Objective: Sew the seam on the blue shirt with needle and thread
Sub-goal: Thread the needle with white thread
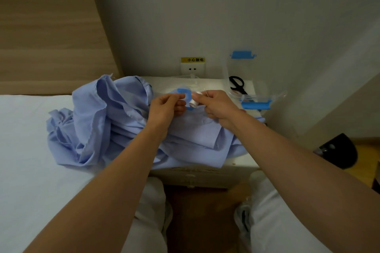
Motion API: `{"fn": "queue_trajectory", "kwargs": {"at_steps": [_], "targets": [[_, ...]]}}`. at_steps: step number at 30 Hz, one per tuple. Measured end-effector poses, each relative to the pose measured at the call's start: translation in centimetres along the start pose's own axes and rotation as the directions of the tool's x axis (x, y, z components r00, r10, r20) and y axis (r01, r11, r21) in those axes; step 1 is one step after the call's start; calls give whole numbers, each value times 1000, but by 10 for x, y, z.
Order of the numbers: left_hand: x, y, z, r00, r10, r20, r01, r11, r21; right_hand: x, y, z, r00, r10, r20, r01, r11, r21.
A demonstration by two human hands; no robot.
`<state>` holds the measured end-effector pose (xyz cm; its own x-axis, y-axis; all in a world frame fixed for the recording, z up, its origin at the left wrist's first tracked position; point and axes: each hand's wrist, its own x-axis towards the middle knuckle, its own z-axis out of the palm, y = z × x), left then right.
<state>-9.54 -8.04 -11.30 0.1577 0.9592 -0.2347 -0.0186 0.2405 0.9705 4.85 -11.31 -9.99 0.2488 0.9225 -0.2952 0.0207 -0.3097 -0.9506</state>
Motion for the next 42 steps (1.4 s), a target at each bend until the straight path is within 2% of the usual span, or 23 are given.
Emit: {"fn": "queue_trajectory", "kwargs": {"at_steps": [6,12,16,32,42], "targets": [[-2,-2,1,986,76,146,-106,972,209,2,1,-3,1000,17,-1,-17,1000,11],[-7,0,3,980,175,92,-190,963,193,4,3,-5,999,31,-16,-31,1000,-3],[-7,0,4,974,195,117,-216,951,222,1,2,-6,999,36,10,-35,999,-27],[-2,-3,5,992,122,-14,-119,983,140,-2,-1,-3,999,36,18,-37,999,38],[-4,0,6,997,76,-11,-74,992,100,-5,-2,-7,999,34,-7,-33,999,35]]}}
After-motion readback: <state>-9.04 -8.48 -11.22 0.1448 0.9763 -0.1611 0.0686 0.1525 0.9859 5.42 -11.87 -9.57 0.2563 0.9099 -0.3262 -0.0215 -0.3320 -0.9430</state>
